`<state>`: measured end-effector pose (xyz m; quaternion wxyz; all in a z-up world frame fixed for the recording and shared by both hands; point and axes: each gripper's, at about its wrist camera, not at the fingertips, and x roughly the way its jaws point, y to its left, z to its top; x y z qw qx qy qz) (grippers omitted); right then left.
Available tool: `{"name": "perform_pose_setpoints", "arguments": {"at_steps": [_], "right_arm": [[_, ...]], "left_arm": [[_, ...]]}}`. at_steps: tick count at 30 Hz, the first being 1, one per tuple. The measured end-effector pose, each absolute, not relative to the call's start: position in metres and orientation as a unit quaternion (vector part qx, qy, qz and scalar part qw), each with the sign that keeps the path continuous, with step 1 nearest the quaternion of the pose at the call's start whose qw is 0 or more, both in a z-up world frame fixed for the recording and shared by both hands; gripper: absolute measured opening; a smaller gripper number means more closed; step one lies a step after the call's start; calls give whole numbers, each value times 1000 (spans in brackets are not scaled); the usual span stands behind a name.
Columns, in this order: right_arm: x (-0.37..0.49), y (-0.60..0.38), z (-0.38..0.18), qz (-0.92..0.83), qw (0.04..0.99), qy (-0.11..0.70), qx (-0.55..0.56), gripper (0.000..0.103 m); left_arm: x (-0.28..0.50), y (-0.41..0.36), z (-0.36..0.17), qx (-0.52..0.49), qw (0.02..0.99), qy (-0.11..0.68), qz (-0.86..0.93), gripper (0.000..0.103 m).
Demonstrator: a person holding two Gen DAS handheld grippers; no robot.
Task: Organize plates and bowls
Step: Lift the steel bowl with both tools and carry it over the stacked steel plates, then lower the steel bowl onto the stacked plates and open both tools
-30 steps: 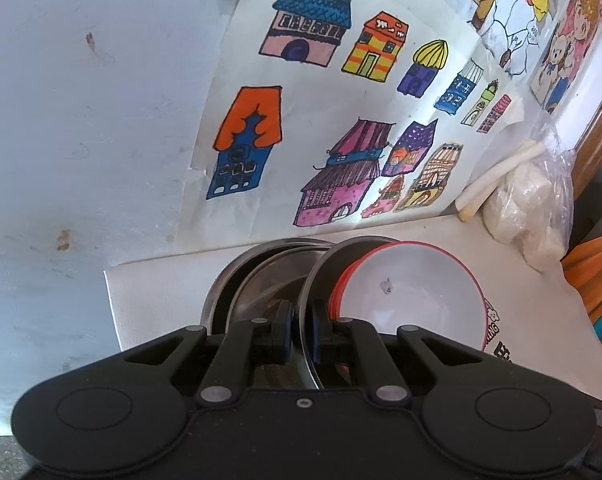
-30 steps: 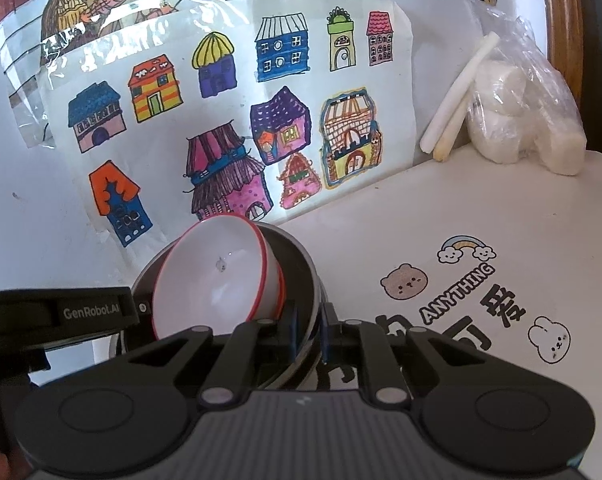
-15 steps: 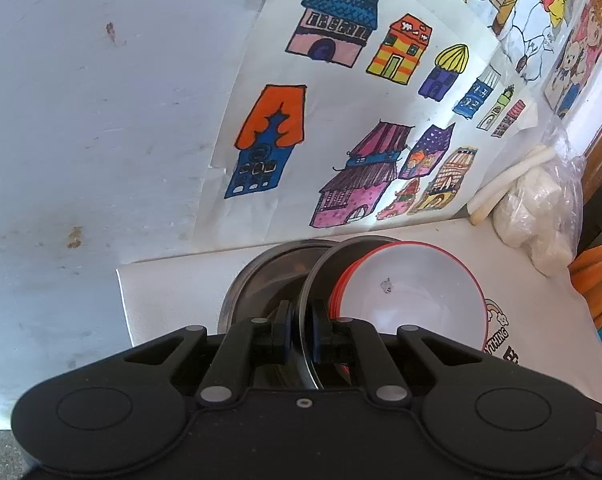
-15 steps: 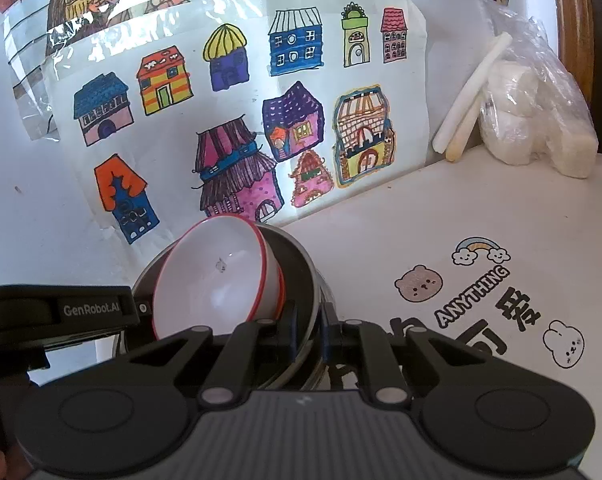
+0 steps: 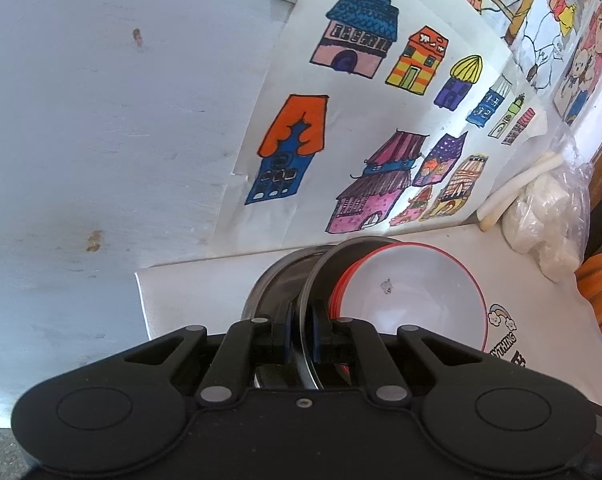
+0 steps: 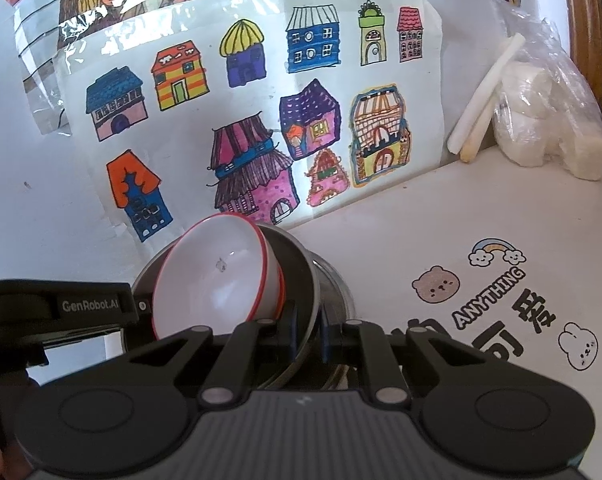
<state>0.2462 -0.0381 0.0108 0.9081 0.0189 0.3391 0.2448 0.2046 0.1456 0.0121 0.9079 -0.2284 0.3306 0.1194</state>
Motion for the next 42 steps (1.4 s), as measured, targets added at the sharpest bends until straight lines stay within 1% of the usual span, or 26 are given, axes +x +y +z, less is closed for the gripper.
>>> {"name": "perform_pose_setpoints", "arguments": {"at_steps": [13, 22, 23, 26, 27, 29, 37, 40, 42], "right_arm": [[245, -42, 10, 252, 901, 351, 38, 15], [242, -41, 10, 242, 908, 338, 41, 15], [241, -41, 10, 241, 910, 335, 42, 15], [239, -43, 10, 231, 915, 328, 41, 19], [239, -44, 10, 230, 916, 327, 43, 22], [239, -46, 9, 226, 916, 327, 49, 25], [238, -48, 9, 225, 917, 325, 57, 26], [238, -49, 8, 211, 920, 325, 55, 40], [239, -53, 7, 211, 918, 328, 66, 44]], "left_arm": [[199, 150, 11, -235, 905, 336, 115, 8], [197, 151, 9, -242, 904, 331, 117, 8], [197, 150, 9, -241, 904, 332, 118, 10], [197, 151, 8, -242, 905, 328, 119, 12], [196, 151, 8, -242, 906, 327, 119, 13], [196, 151, 7, -245, 906, 325, 119, 13], [192, 151, 7, -246, 907, 320, 120, 14], [191, 152, 7, -252, 906, 318, 121, 14], [191, 152, 7, -253, 906, 318, 120, 14]]}}
